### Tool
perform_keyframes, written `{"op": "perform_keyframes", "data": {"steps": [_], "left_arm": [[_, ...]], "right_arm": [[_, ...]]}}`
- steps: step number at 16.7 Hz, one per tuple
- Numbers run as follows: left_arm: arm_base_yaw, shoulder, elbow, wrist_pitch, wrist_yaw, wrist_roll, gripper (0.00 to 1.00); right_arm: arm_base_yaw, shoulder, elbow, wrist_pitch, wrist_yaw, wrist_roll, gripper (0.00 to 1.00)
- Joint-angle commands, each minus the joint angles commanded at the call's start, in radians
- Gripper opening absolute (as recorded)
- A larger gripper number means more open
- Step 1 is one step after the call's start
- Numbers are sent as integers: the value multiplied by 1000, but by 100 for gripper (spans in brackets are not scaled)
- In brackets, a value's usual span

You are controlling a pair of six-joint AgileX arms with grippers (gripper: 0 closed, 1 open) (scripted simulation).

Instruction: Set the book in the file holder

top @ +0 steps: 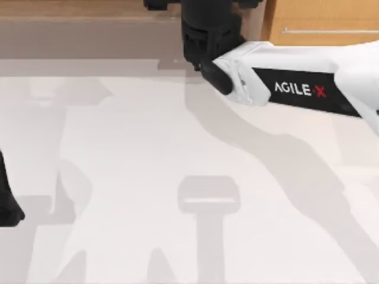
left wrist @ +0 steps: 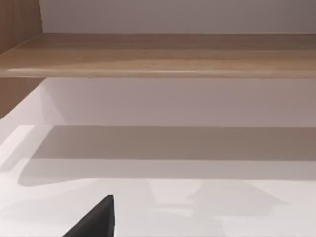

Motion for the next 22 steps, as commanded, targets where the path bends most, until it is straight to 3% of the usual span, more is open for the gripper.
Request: {"op": "perform_keyframes", "data": {"steps": [4, 17, 22], "left_arm": [[0, 0, 0, 0, 0, 0, 100], [0, 0, 0, 0, 0, 0, 100], [0, 0, 0, 0, 0, 0, 100]], "right_arm": [[0, 0, 0, 0, 0, 0, 100], [0, 0, 0, 0, 0, 0, 2], [0, 0, 0, 0, 0, 0, 0]]}}
